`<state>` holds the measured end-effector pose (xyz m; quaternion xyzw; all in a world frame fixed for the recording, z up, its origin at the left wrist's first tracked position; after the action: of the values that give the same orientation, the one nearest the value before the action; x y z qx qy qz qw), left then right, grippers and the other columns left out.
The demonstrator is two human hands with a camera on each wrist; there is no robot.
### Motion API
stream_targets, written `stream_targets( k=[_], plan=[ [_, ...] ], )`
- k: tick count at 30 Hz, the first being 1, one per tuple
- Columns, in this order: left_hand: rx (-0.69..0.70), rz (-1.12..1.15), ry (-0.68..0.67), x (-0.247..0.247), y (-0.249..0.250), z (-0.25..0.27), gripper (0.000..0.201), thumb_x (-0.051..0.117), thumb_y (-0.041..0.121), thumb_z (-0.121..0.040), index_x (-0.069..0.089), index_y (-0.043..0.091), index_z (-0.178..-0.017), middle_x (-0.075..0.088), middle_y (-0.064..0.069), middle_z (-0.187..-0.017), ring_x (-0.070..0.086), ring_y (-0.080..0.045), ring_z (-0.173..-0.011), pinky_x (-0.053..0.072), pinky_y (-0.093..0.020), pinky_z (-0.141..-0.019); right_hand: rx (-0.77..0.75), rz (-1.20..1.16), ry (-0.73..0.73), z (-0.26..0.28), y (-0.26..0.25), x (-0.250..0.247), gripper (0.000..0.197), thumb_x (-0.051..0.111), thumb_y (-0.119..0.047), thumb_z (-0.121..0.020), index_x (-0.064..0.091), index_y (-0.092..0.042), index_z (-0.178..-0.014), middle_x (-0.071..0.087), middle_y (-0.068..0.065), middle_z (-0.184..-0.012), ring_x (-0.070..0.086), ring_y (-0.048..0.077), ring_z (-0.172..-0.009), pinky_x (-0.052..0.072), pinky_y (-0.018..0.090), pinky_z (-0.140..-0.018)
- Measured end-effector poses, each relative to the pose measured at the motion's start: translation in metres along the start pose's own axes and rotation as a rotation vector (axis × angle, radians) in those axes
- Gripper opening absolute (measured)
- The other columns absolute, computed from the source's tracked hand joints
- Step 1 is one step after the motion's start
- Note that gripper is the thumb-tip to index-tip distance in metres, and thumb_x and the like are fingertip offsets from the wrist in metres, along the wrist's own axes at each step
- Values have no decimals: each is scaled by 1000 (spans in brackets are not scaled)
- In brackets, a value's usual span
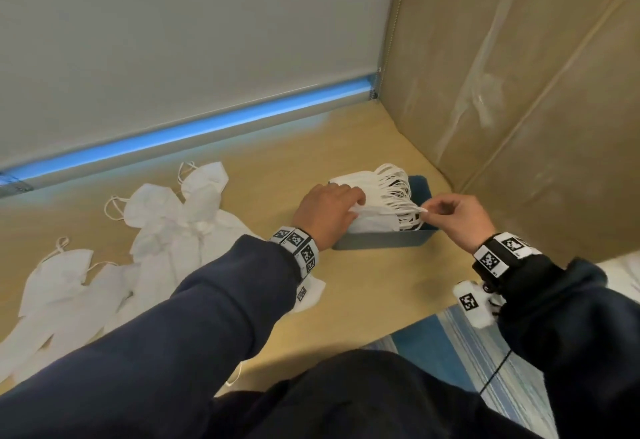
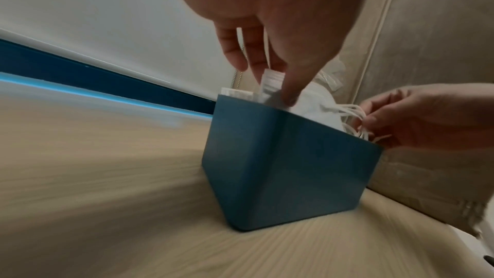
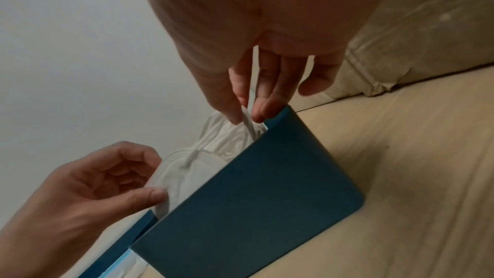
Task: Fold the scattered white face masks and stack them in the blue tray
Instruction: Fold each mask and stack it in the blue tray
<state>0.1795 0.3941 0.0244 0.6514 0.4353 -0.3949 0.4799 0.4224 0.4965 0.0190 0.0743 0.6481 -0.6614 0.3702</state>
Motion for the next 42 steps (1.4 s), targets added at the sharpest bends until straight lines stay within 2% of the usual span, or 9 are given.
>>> stream_targets(
  k=[6,9,12,14,18,24,31,37,42],
  plan=[
    [12,-64,-41,13,0,5,5,74,19,-85,71,20,-89,71,-2,-80,65,-28,-74,46,-34,-72,-40,244,-2,-9,-18,2,10,82,-21,-80,75,-26,-80,72,-7,-80,65,8,-77,46,19,-65],
    [-21,-85,-37,8,-5,3,9,70,24,-89,69,23,-98,72,1,-90,63,-26,-86,41,-34,-76,-98,302,11,-9,-31,5,20,84,-21,-76,73,-27,-91,69,-9,-88,58,-1,-75,42,17,-64],
    [-59,-91,-115,9,-7,4,21,70,28,-89,61,25,-108,68,3,-103,59,-23,-98,39,-36,-84,-167,333,0,-9,-52,18,25,84,-23,-75,71,-29,-96,68,-6,-95,56,6,-77,42,27,-69],
    [-150,16,-123,3,-13,7,31,75,36,-84,57,27,-108,63,6,-105,58,-20,-100,41,-36,-87,-187,291,-7,-7,-71,29,20,81,-22,-77,71,-30,-92,68,-4,-95,53,5,-75,40,28,-70],
    [-314,365,-36,-37,-43,35,34,81,39,-77,60,29,-101,61,14,-92,59,-10,-84,49,-32,-76,-254,74,-25,2,-117,60,8,75,-19,-85,73,-26,-87,68,-6,-88,51,7,-66,39,12,-61],
    [-604,360,45,-111,-153,163,3,74,25,-87,72,25,-89,70,10,-86,65,-9,-83,55,-35,-83,-370,-120,-212,19,-198,148,9,72,-13,-88,75,-22,-89,72,-6,-89,58,10,-77,47,23,-72],
    [-1164,146,113,-181,-300,349,8,73,28,-89,72,22,-94,72,3,-92,67,-21,-90,50,-30,-80,-439,83,-481,10,-271,291,10,74,-22,-88,74,-25,-97,72,-10,-93,62,1,-81,41,7,-69],
    [-1381,80,-80,-185,-349,417,37,65,42,-92,64,18,-119,70,-7,-116,63,-27,-95,49,-33,-80,-407,307,-504,-30,-316,402,19,72,-31,-90,71,-22,-107,69,-5,-102,62,15,-92,50,27,-87],
    [-1411,18,-295,-156,-367,430,67,57,60,-90,44,12,-136,61,-13,-126,63,-34,-109,52,-42,-84,-343,582,-520,-62,-343,476,53,69,-40,-91,50,-19,-136,62,8,-126,62,31,-109,54,44,-90]
  ],
)
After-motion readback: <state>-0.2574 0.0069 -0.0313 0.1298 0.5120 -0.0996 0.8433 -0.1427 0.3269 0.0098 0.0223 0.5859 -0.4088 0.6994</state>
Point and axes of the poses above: each hand's wrist, its own z-axis away from the middle knuckle, its own x-axis out of the palm, y = z × x, the point moved 4 cm from there along -z, towards the middle knuckle
